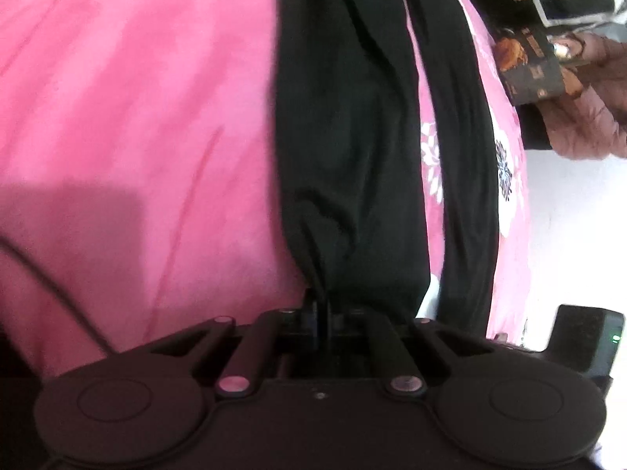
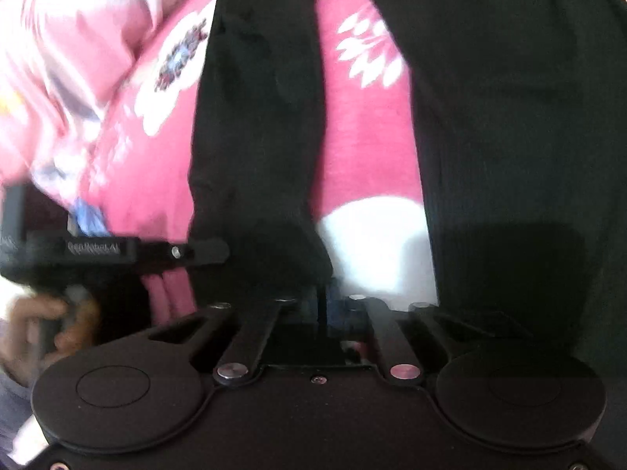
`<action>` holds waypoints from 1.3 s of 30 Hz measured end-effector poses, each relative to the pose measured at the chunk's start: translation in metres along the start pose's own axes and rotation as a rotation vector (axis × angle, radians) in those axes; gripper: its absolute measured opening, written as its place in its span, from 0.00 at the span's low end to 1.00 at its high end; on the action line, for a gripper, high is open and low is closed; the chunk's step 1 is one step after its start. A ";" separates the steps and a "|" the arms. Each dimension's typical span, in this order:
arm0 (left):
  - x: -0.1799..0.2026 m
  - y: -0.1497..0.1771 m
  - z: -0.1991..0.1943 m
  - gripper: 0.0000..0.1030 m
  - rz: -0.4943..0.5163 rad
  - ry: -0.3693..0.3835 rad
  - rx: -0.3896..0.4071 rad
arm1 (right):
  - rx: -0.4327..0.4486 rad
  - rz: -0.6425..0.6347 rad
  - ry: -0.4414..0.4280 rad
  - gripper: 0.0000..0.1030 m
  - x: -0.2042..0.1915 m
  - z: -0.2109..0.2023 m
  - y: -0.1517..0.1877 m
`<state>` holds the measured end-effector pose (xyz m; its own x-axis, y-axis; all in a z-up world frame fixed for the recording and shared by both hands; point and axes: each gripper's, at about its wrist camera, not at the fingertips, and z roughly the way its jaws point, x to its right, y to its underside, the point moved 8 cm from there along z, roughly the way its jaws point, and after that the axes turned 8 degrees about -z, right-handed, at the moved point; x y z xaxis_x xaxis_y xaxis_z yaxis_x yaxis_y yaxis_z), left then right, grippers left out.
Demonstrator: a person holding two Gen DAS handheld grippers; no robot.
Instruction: Fold clothes
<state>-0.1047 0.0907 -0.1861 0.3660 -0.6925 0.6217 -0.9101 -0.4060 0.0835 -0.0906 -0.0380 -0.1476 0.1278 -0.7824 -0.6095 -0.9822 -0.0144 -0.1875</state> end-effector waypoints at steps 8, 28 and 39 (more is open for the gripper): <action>-0.014 0.035 -0.008 0.22 -0.013 -0.138 -0.199 | -0.108 0.034 -0.004 0.02 0.006 0.007 0.031; 0.002 0.026 -0.012 0.12 0.011 -0.067 -0.193 | -0.333 -0.081 -0.087 0.52 -0.025 0.017 0.083; 0.002 0.021 -0.059 0.34 -0.003 -0.109 -0.130 | -0.470 -0.013 -0.064 0.23 -0.030 -0.004 0.106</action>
<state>-0.1341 0.1159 -0.1367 0.3808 -0.7549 0.5339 -0.9240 -0.3322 0.1894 -0.1995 -0.0179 -0.1462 0.1337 -0.7406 -0.6585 -0.9344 -0.3156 0.1652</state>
